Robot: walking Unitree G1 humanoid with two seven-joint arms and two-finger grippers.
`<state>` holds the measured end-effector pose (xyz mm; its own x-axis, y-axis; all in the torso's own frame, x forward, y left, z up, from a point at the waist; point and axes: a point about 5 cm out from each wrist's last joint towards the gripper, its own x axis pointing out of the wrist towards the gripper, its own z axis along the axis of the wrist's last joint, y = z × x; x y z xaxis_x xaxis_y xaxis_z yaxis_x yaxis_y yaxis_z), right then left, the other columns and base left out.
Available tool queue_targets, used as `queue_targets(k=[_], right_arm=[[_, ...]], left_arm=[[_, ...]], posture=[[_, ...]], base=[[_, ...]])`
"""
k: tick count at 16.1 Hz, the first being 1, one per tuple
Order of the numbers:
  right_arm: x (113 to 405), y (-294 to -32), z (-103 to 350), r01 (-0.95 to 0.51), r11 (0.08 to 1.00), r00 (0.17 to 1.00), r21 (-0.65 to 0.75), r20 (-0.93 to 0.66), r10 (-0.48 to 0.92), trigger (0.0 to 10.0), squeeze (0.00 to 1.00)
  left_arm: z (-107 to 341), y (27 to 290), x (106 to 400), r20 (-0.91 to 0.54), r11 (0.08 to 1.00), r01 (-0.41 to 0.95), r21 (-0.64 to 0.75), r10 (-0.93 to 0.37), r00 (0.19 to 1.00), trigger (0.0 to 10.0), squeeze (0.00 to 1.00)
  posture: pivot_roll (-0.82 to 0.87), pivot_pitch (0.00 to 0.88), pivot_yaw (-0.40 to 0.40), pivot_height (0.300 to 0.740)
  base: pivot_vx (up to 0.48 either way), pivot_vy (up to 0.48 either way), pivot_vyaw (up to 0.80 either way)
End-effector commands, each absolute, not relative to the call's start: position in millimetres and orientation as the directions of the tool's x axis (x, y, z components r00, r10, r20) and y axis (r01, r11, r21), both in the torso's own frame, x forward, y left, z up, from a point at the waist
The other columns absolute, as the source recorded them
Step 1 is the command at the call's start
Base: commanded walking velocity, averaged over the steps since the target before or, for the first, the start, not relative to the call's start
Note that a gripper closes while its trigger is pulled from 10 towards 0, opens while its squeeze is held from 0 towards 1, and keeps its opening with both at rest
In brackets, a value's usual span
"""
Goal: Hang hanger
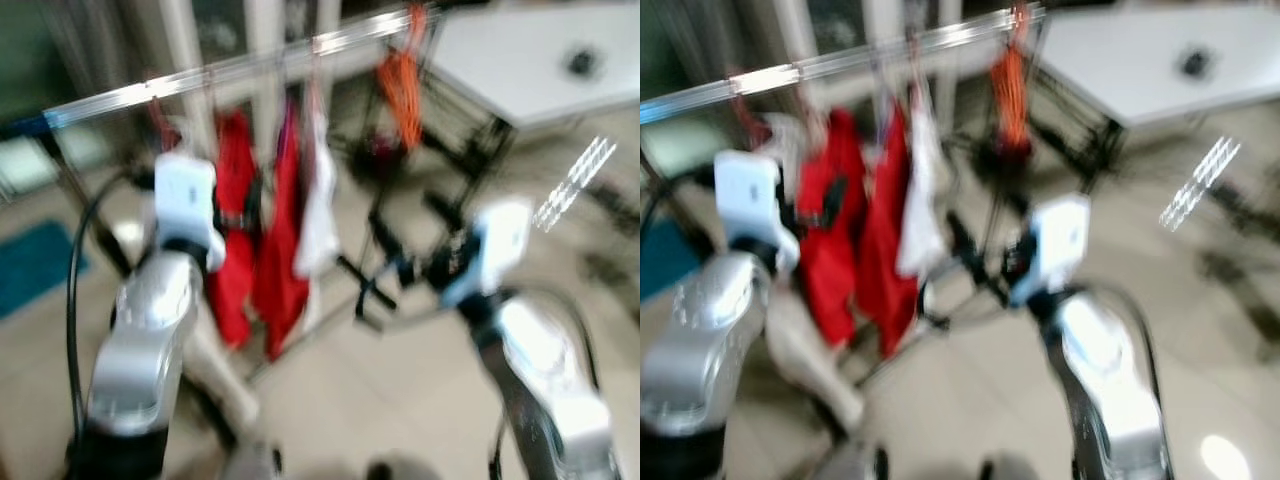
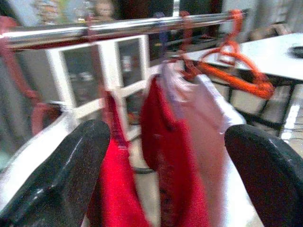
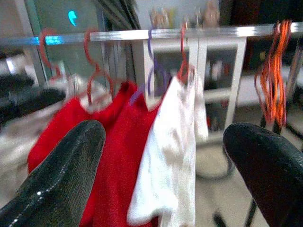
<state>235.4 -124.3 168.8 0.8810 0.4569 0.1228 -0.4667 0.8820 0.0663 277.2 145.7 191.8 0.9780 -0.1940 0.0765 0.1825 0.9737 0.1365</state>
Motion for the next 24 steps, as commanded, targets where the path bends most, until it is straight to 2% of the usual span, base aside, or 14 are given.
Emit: queue_targets(k=[1, 5, 8, 12, 13, 18, 20, 24], right_arm=[[234, -123, 179, -0.469, 0.882, 0.875, 0.046, 0.159, 0.457, 10.0, 0.0], [237, -125, 180, -0.432, 0.899, 0.895, 0.068, 0.155, 0.418, 10.0, 0.0], [238, -127, 181, -0.43, 0.901, 0.896, 0.055, 0.15, 0.418, 10.0, 0.0], [237, -126, 179, -0.435, 0.899, 0.894, 0.048, 0.144, 0.425, 10.0, 0.0], [235, -121, 180, -0.474, 0.88, 0.87, -0.03, 0.14, 0.473, 10.0, 0.0], [228, -113, 180, -0.567, 0.818, 0.81, -0.096, 0.118, 0.575, 10.0, 0.0], [229, -115, 180, -0.557, 0.829, 0.82, -0.047, 0.13, 0.558, 10.0, 0.0], [228, -115, 180, -0.56, 0.827, 0.817, -0.034, 0.142, 0.559, 10.0, 0.0]], left_arm=[[198, 140, 273, 0.11, 0.963, 0.209, 0.168, -0.229, 0.967, 10.0, 0.0], [205, 135, 277, 0.133, 0.958, 0.227, 0.176, -0.252, 0.959, 10.0, 0.0], [207, 138, 278, 0.142, 0.963, 0.209, 0.168, -0.233, 0.962, 10.0, 0.0], [207, 142, 276, 0.141, 0.967, 0.196, 0.161, -0.219, 0.965, 10.0, 0.0], [207, 144, 274, 0.144, 0.97, 0.182, 0.159, -0.205, 0.968, 10.0, 0.0], [207, 147, 261, 0.142, 0.971, 0.182, 0.154, -0.204, 0.969, 10.0, 0.0], [209, 145, 258, 0.166, 0.973, 0.193, 0.125, -0.212, 0.963, 10.0, 0.0], [213, 143, 261, 0.184, 0.975, 0.189, 0.116, -0.208, 0.961, 10.0, 0.0]], posture=[[0.01, 0.09, -0.021, 0.74], [0.0, 0.091, -0.018, 0.74], [0.0, 0.094, -0.019, 0.74], [0.01, 0.097, -0.02, 0.74], [0.01, 0.098, -0.021, 0.74], [0.0, 0.099, -0.026, 0.74], [0.01, 0.095, -0.029, 0.74], [0.01, 0.087, -0.024, 0.74]], base=[[0.0, 0.0, 0.0], [0.0, 0.0, 0.0], [0.263, 0.0, -0.63], [0.27, 0.0, 0.0], [0.27, 0.0, 0.0], [0.26, 0.0, 0.8], [0.0, 0.0, 0.0], [0.0, 0.0, 0.0]])
